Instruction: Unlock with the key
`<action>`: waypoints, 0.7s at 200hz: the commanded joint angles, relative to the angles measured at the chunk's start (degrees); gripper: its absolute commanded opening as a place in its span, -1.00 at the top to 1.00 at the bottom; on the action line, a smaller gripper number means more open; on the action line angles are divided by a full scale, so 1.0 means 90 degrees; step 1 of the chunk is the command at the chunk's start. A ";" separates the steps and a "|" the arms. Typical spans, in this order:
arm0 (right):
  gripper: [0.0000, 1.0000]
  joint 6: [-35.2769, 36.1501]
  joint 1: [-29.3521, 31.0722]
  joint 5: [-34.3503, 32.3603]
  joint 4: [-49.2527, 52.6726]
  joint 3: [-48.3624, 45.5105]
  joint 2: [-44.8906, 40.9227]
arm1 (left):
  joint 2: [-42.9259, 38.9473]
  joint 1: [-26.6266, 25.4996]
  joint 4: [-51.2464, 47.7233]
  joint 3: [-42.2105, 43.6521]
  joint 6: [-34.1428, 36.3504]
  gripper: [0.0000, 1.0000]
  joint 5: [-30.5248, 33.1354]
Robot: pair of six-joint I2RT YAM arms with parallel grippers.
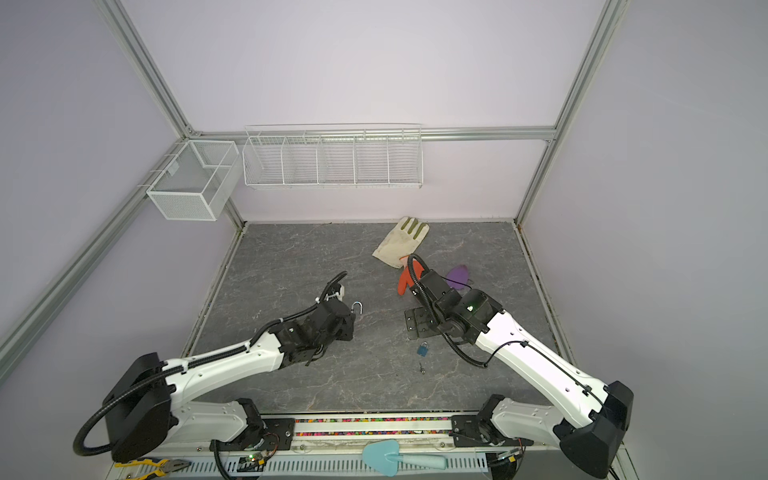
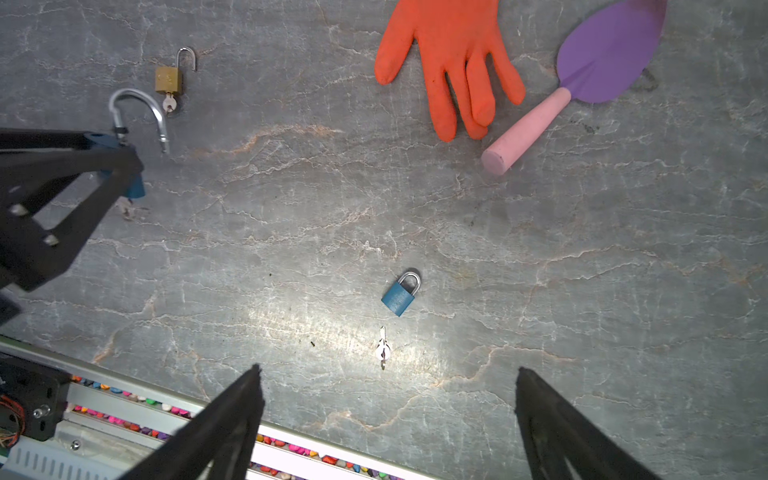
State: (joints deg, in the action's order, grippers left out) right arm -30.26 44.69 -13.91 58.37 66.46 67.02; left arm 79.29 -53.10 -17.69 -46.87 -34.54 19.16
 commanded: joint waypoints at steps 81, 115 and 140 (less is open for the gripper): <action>-0.91 -0.0207 -0.0588 0.0260 -0.0299 -0.0749 -0.0420 | 0.3337 0.0314 -0.2858 -0.3062 -0.0484 1.00 -0.0665; -0.91 -0.0171 -0.0607 0.0218 -0.0326 -0.0909 -0.0485 | 0.3414 0.0314 -0.2967 -0.3100 -0.0530 1.00 -0.0589; -0.92 -0.0096 -0.0604 0.0294 -0.0334 -0.0946 -0.0446 | 0.3382 0.0306 -0.3073 -0.3069 -0.0538 0.93 -0.0550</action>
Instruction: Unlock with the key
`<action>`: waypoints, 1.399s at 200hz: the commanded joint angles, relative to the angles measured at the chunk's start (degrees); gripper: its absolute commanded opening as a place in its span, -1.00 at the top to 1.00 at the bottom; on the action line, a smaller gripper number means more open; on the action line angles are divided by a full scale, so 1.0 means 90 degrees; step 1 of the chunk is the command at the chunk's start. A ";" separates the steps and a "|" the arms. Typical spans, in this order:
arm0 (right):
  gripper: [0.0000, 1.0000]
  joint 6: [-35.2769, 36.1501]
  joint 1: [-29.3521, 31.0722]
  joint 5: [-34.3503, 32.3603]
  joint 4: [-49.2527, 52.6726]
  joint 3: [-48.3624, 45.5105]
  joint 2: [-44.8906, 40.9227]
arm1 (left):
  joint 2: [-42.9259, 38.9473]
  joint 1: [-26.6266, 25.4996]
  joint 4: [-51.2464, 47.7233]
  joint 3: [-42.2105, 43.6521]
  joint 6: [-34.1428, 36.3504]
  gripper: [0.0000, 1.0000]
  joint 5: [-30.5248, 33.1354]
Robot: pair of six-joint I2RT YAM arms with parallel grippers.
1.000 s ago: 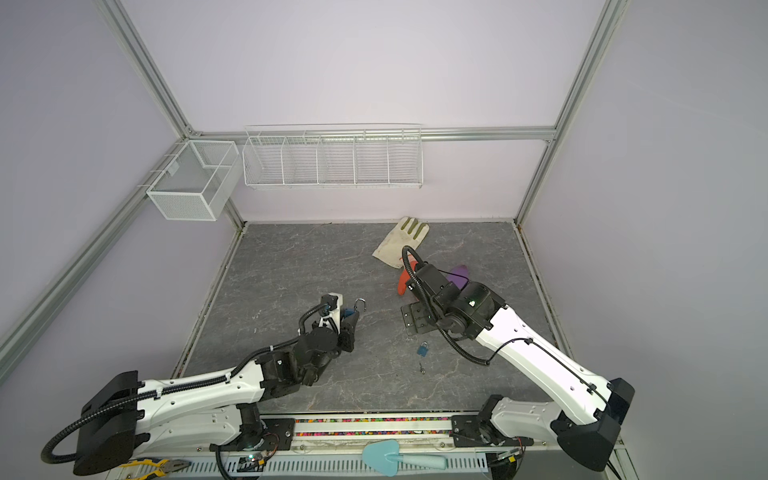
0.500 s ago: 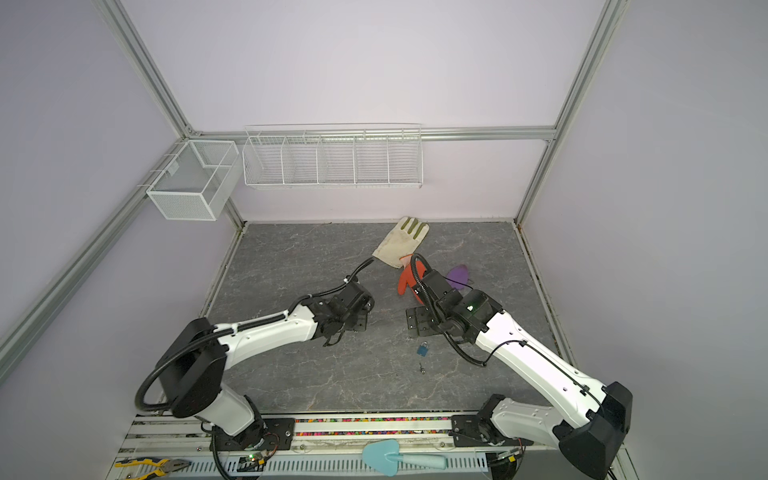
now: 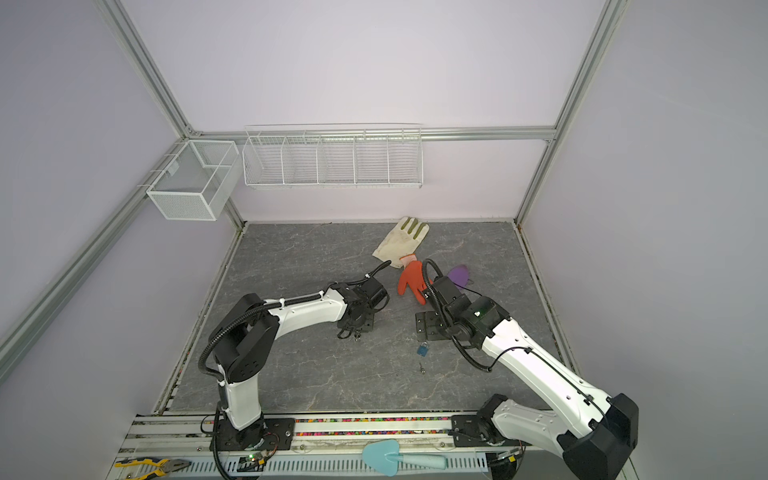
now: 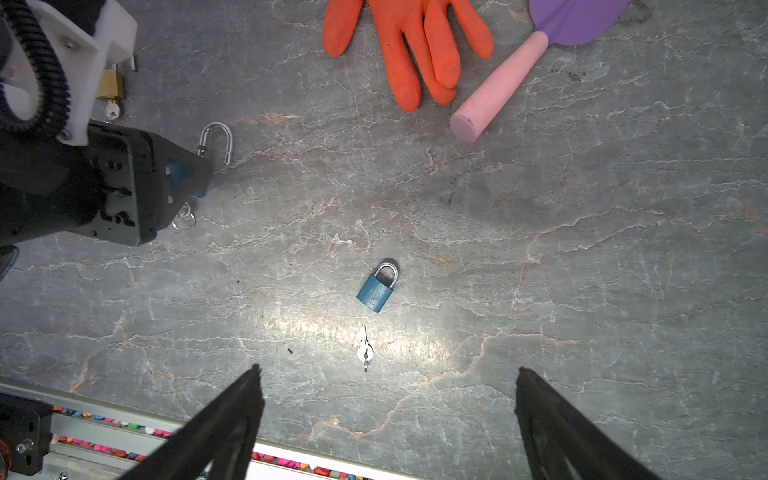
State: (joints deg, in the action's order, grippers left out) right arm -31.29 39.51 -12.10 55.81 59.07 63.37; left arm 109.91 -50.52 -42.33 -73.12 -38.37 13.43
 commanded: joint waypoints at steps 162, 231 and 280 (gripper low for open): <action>-0.66 -0.1324 0.1028 0.0753 -0.0761 -0.1448 0.0092 | -0.2125 -0.0386 0.0833 0.1032 -0.0559 -0.14 -0.0386; -0.04 -0.1785 0.1248 0.0835 -0.1493 -0.2297 0.0315 | -0.3003 -0.0491 0.1655 0.1771 -0.0830 -0.13 -0.0526; 0.24 -0.1735 0.1237 0.0825 -0.1853 -0.2481 0.0849 | -0.3426 -0.0490 0.2063 0.2108 -0.0916 -0.13 -0.0547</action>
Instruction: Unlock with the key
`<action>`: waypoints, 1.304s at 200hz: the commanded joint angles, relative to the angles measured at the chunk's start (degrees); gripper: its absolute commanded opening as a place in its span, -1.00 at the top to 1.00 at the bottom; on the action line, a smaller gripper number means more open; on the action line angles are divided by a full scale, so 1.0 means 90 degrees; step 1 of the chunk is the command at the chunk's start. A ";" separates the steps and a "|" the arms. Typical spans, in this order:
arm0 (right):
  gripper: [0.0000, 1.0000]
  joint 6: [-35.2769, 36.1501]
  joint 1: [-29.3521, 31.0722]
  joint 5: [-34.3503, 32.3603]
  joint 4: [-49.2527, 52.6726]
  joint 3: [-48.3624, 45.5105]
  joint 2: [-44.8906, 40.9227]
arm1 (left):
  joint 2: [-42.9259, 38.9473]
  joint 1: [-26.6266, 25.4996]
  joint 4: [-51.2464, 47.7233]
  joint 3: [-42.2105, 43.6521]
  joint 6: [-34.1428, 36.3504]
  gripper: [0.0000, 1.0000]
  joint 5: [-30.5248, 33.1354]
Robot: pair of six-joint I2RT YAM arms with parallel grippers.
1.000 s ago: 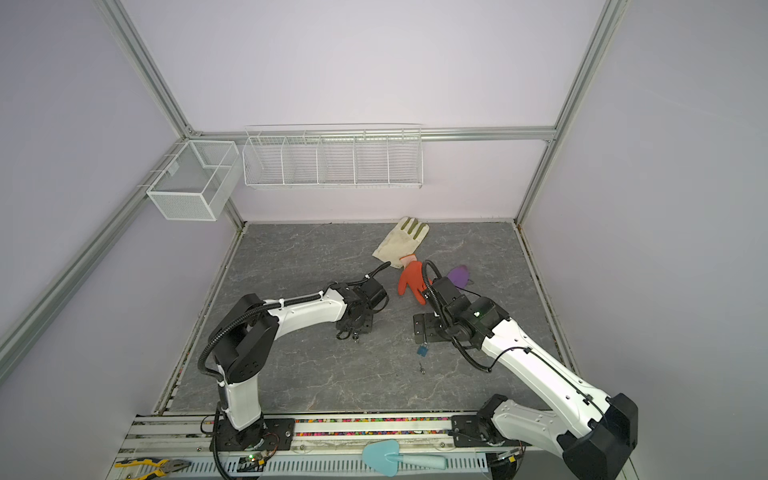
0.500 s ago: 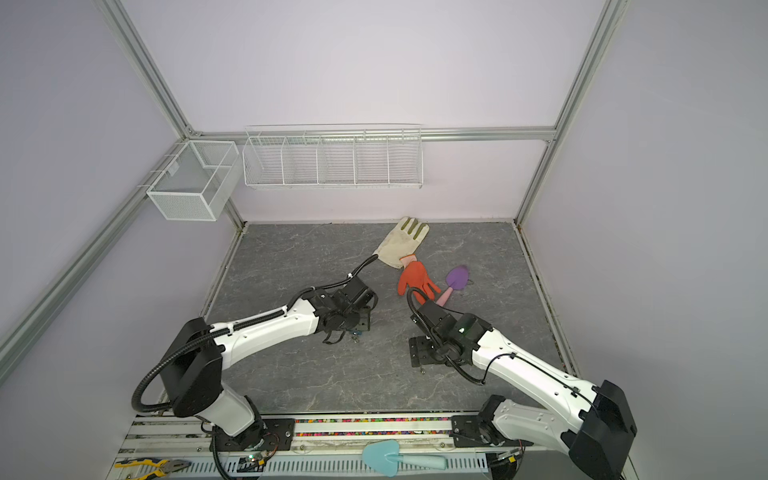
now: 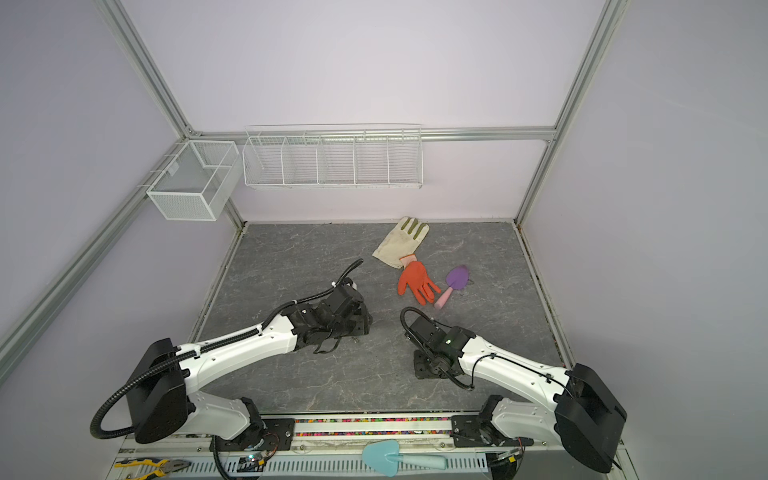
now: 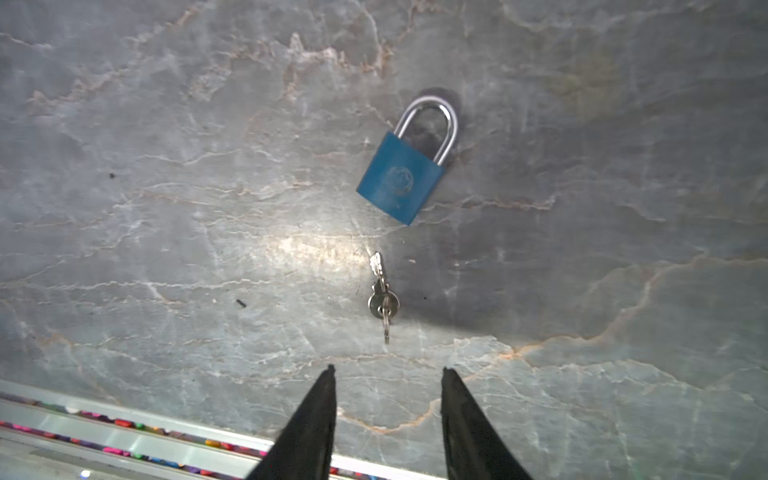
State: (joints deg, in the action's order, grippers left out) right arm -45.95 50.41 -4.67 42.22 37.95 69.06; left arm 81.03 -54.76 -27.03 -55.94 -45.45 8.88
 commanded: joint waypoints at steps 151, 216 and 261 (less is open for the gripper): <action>0.68 0.0056 -0.0064 0.0154 -0.0837 -0.0312 0.0857 | -0.0115 -0.0019 0.0559 0.0230 -0.0106 -0.13 -0.0166; 0.86 0.0156 -0.0064 0.0117 -0.0750 -0.0281 0.0665 | -0.0176 -0.0019 0.0691 0.0277 -0.0206 -0.12 -0.0206; 0.87 0.0200 -0.0064 -0.0080 -0.0556 -0.0259 0.0135 | -0.0373 -0.0019 0.0933 0.0372 -0.0451 -0.12 -0.0432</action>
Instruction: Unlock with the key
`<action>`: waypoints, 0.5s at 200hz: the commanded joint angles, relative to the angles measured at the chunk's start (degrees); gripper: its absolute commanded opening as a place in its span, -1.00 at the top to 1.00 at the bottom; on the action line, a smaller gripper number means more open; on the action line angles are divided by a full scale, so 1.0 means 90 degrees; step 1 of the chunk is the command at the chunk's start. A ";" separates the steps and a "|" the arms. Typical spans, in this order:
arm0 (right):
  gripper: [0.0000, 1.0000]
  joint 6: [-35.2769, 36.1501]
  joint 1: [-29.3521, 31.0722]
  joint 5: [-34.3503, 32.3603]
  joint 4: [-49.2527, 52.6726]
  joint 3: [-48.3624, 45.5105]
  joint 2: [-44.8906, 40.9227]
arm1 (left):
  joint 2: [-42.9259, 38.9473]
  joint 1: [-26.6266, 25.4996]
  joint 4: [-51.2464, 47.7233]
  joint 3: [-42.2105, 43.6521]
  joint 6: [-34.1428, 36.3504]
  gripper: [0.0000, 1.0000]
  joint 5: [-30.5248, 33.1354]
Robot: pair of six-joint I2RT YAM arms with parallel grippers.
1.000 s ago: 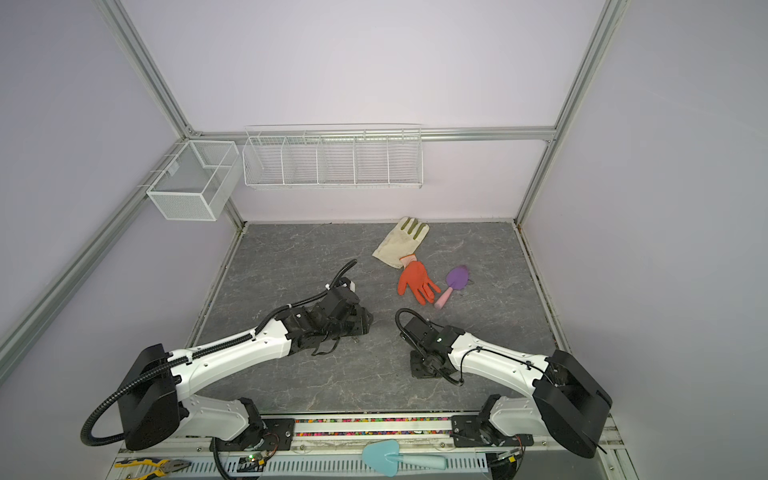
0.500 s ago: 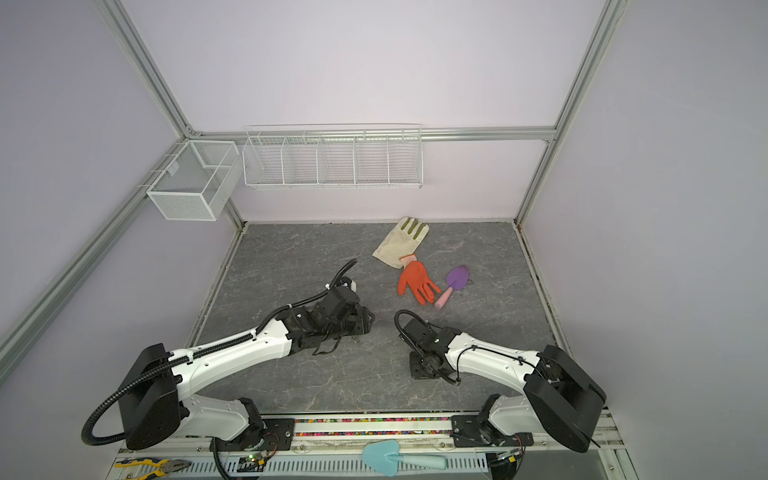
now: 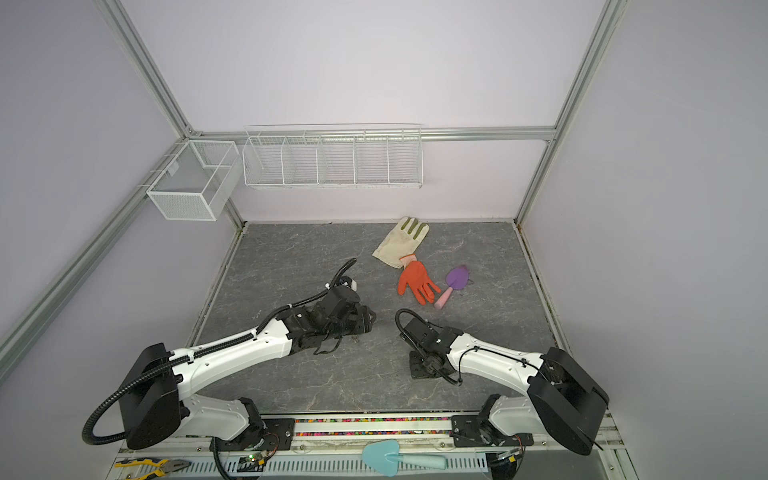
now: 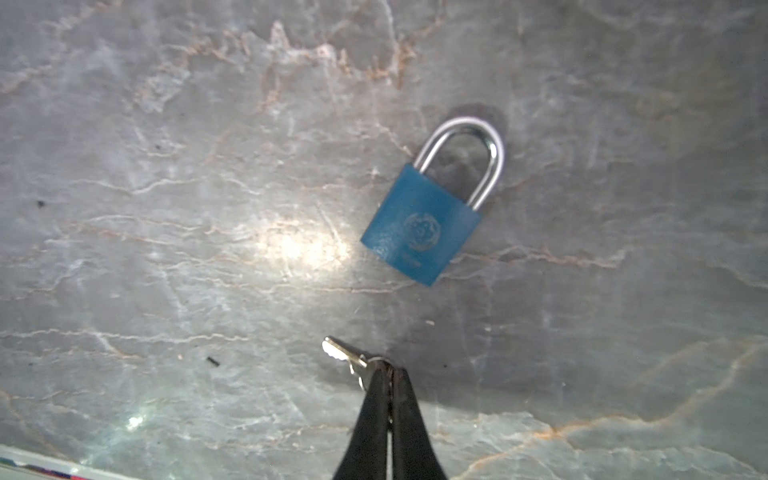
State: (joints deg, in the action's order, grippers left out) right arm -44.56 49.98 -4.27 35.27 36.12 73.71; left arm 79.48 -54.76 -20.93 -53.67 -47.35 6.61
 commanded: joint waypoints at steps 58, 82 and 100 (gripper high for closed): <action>0.87 0.0104 -0.0013 -0.0466 0.0685 0.0269 -0.1314 | -0.0790 -0.0028 0.1218 0.0592 -0.1484 -0.13 -0.0642; 0.87 0.0121 -0.0015 -0.0686 0.0919 0.0547 -0.1627 | -0.1006 -0.0043 0.1683 0.0763 -0.2187 -0.13 -0.0743; 0.87 0.0120 -0.0016 -0.0767 0.0941 0.0745 -0.1840 | -0.1148 -0.0131 0.1954 0.0832 -0.2530 -0.14 -0.0644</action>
State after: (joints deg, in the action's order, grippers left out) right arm -43.90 49.98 -8.54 41.12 40.14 59.72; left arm 71.22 -54.94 -9.19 -47.33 -62.39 0.97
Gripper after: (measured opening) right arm 0.068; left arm 0.565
